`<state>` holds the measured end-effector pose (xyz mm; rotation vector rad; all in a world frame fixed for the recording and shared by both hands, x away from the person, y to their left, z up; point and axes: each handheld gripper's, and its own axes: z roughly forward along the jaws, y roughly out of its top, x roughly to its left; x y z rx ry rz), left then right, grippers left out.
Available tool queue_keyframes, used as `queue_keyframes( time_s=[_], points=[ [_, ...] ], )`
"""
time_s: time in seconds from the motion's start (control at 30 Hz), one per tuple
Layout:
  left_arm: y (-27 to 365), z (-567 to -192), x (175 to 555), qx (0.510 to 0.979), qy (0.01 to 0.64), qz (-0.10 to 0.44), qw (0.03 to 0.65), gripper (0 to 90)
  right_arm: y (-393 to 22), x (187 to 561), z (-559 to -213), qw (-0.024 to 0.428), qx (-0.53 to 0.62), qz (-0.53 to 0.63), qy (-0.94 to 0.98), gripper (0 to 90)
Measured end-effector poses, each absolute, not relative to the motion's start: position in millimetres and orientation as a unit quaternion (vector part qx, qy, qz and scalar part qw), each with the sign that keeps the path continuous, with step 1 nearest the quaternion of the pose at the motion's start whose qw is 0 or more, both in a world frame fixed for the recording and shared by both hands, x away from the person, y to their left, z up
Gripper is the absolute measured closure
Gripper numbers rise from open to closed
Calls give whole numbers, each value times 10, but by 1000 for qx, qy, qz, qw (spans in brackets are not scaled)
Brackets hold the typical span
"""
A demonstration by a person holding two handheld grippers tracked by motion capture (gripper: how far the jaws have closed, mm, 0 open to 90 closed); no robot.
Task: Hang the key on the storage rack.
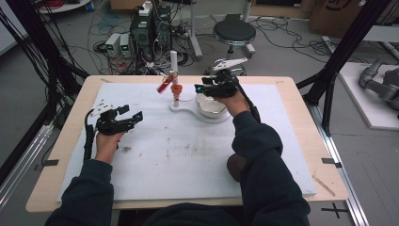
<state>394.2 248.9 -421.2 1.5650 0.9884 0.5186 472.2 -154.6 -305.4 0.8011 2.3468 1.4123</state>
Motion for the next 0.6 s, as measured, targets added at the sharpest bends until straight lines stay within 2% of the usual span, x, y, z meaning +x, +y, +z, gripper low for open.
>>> queue_keyframes(
  time_s=[0.13, 0.17, 0.2, 0.3, 0.37, 0.6],
  points=[
    [2493, -4201, 3935, 664, 421, 223, 576, 242, -1893, 4555, -3062, 178, 294, 472, 812, 316],
    [2499, -4198, 3934, 663, 419, 226, 578, 242, -1893, 4555, -3062, 178, 294, 472, 812, 316],
    [2504, -4192, 3931, 661, 420, 227, 579, 242, -2044, 4439, -3118, 205, 285, 462, 815, 304],
    [2512, -4175, 3920, 656, 417, 232, 584, 242, -2160, 4341, -3186, 228, 284, 434, 824, 266],
    [2511, -4156, 3906, 655, 413, 238, 587, 242, -2395, 4140, -3361, 263, 287, 414, 823, 219],
    [2461, -4114, 3874, 651, 389, 243, 605, 206, -2823, 3879, -3639, 272, 343, 435, 787, 211]
  ],
)
